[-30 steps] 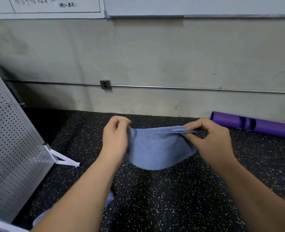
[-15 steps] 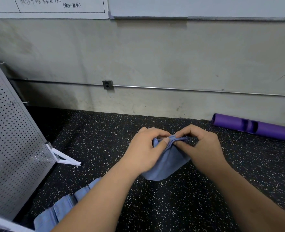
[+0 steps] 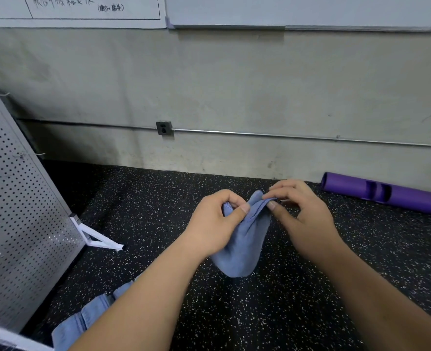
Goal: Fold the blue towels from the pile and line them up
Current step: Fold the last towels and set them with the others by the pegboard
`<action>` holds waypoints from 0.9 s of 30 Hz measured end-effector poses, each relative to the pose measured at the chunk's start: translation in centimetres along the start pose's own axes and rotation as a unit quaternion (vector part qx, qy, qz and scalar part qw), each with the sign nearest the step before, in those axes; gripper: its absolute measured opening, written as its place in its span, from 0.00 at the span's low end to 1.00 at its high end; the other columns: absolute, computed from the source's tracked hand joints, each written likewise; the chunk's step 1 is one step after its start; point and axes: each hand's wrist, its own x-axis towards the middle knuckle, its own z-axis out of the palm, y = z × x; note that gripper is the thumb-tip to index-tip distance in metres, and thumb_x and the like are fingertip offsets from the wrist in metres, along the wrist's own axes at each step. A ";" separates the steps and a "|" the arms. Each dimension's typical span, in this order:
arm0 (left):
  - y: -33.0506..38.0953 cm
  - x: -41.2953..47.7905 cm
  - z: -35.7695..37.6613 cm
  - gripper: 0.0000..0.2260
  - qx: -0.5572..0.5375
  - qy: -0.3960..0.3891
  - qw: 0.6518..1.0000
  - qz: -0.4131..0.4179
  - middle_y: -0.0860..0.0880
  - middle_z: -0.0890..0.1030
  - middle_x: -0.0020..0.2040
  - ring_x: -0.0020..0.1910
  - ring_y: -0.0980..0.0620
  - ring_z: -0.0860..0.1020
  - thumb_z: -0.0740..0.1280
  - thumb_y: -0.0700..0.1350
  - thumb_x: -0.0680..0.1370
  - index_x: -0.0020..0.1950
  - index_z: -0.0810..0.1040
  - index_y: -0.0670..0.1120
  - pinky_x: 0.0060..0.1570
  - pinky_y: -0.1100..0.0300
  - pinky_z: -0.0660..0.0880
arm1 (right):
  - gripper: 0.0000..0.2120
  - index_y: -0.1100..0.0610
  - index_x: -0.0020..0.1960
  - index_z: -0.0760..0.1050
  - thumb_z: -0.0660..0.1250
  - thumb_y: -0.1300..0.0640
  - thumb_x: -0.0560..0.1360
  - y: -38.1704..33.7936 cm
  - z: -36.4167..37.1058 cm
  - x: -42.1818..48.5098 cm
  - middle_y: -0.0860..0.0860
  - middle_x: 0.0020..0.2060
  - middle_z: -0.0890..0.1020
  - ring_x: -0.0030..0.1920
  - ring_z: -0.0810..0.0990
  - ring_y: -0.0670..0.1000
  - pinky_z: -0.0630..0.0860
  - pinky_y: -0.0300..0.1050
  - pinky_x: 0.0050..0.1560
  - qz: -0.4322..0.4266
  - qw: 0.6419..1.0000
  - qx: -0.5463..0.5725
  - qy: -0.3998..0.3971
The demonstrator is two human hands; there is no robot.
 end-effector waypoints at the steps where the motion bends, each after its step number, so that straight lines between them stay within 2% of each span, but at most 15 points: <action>1: 0.0 0.0 -0.1 0.03 -0.001 0.006 1.000 0.002 0.56 0.85 0.44 0.47 0.54 0.84 0.74 0.46 0.81 0.47 0.84 0.52 0.55 0.49 0.81 | 0.10 0.43 0.55 0.84 0.73 0.58 0.79 0.0 0.0 0.0 0.38 0.56 0.82 0.62 0.80 0.46 0.78 0.53 0.64 0.003 1.000 0.007 0.008; 4: 0.3 -0.1 -0.1 0.03 -0.006 0.012 1.000 -0.001 0.56 0.85 0.44 0.47 0.55 0.83 0.74 0.45 0.81 0.47 0.84 0.52 0.56 0.51 0.81 | 0.10 0.43 0.53 0.86 0.76 0.58 0.78 -0.1 -0.1 0.0 0.39 0.49 0.86 0.54 0.84 0.45 0.81 0.50 0.60 0.044 0.998 0.040 0.018; 8: 0.3 -0.1 -0.1 0.04 -0.007 0.013 1.000 -0.001 0.56 0.85 0.44 0.46 0.57 0.83 0.74 0.44 0.81 0.47 0.83 0.52 0.56 0.52 0.81 | 0.09 0.48 0.49 0.87 0.78 0.62 0.76 -0.3 -0.4 0.1 0.43 0.42 0.88 0.45 0.86 0.46 0.83 0.42 0.52 0.076 0.994 0.079 0.000; 11: 0.4 -0.1 0.0 0.04 -0.008 0.013 1.000 0.001 0.55 0.85 0.43 0.45 0.56 0.83 0.74 0.44 0.80 0.47 0.83 0.53 0.55 0.52 0.80 | 0.09 0.49 0.48 0.88 0.79 0.63 0.74 -0.3 -0.5 0.1 0.46 0.40 0.88 0.43 0.86 0.50 0.83 0.40 0.47 0.088 0.991 0.098 -0.009; 13: 0.5 -0.1 0.1 0.05 -0.016 0.014 1.000 -0.003 0.55 0.85 0.42 0.45 0.56 0.82 0.74 0.43 0.80 0.47 0.83 0.52 0.55 0.52 0.80 | 0.08 0.51 0.48 0.88 0.79 0.63 0.74 -0.3 -0.6 0.1 0.47 0.40 0.88 0.42 0.86 0.48 0.83 0.41 0.48 0.098 0.989 0.109 -0.010; 18: 1.0 -0.3 0.3 0.04 -0.033 -0.001 0.999 -0.020 0.55 0.84 0.39 0.41 0.58 0.81 0.74 0.42 0.80 0.46 0.84 0.50 0.51 0.57 0.79 | 0.08 0.54 0.48 0.88 0.80 0.65 0.73 -0.4 -0.7 0.3 0.49 0.41 0.89 0.44 0.87 0.51 0.85 0.44 0.51 0.110 0.985 0.135 -0.010; 21: 1.3 -0.5 0.4 0.05 -0.040 -0.012 0.999 -0.026 0.57 0.82 0.36 0.39 0.59 0.79 0.73 0.39 0.79 0.46 0.83 0.48 0.47 0.62 0.75 | 0.09 0.52 0.47 0.87 0.80 0.64 0.73 -0.3 -0.6 0.3 0.48 0.43 0.88 0.46 0.87 0.50 0.84 0.43 0.52 0.106 0.985 0.134 -0.003; 23: 1.5 -0.5 0.4 0.05 -0.046 -0.019 0.998 -0.023 0.58 0.81 0.36 0.37 0.59 0.78 0.72 0.38 0.79 0.46 0.83 0.47 0.45 0.63 0.74 | 0.09 0.50 0.47 0.86 0.79 0.63 0.74 -0.1 -0.6 0.3 0.44 0.50 0.87 0.52 0.86 0.45 0.81 0.38 0.55 0.091 0.990 0.112 -0.001; 25: 1.7 -0.6 0.4 0.05 -0.053 -0.022 0.998 -0.018 0.58 0.80 0.35 0.37 0.60 0.77 0.72 0.37 0.80 0.46 0.83 0.46 0.45 0.64 0.74 | 0.07 0.54 0.49 0.84 0.76 0.65 0.76 0.1 -0.5 0.3 0.43 0.60 0.85 0.60 0.84 0.43 0.80 0.37 0.61 0.104 0.981 0.158 -0.029; 27: 1.8 -0.6 0.5 0.05 -0.058 -0.021 0.998 -0.019 0.57 0.80 0.36 0.37 0.60 0.76 0.71 0.36 0.80 0.46 0.83 0.45 0.44 0.64 0.75 | 0.05 0.60 0.52 0.82 0.73 0.68 0.78 0.0 -0.4 0.2 0.48 0.60 0.86 0.61 0.85 0.46 0.80 0.39 0.63 0.131 0.963 0.227 -0.068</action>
